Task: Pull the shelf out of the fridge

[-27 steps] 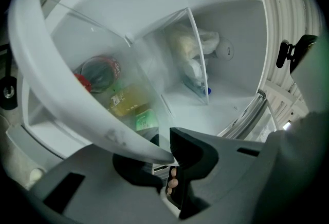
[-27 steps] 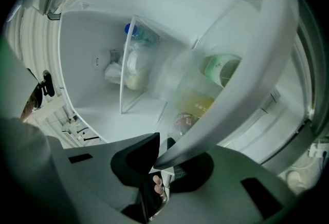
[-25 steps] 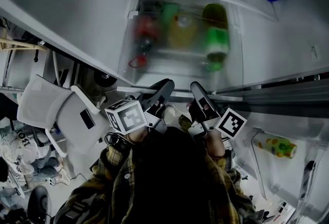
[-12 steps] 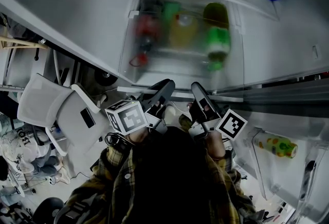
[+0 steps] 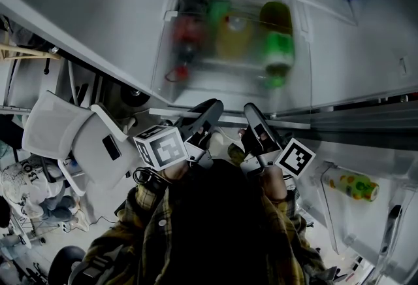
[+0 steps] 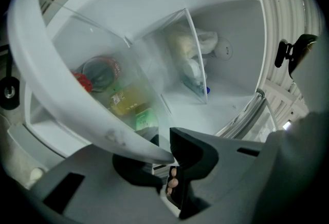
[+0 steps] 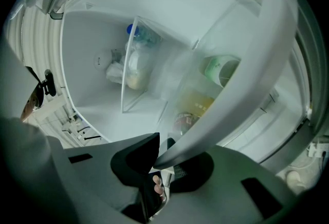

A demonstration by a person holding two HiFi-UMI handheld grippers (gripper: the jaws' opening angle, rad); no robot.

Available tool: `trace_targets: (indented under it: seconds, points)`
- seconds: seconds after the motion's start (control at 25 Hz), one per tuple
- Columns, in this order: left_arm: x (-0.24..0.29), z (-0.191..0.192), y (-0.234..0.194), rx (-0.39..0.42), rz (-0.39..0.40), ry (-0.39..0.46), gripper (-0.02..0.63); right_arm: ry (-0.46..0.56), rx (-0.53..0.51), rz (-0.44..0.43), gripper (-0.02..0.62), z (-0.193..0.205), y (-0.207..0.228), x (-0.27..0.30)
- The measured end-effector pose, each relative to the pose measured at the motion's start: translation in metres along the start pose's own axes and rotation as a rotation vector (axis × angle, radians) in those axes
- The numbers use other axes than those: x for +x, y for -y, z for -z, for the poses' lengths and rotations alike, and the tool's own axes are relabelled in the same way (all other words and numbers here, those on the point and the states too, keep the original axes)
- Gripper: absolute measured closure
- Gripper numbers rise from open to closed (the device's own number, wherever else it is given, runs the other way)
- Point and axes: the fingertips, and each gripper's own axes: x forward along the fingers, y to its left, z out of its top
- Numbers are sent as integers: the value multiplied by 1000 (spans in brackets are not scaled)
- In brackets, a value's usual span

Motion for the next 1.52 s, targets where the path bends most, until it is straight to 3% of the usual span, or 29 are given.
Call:
trace_targets:
  seconds: [1.52]
  points:
    - [0, 2, 1, -5, -2, 2, 531, -4, 10, 0, 535, 1, 1, -1]
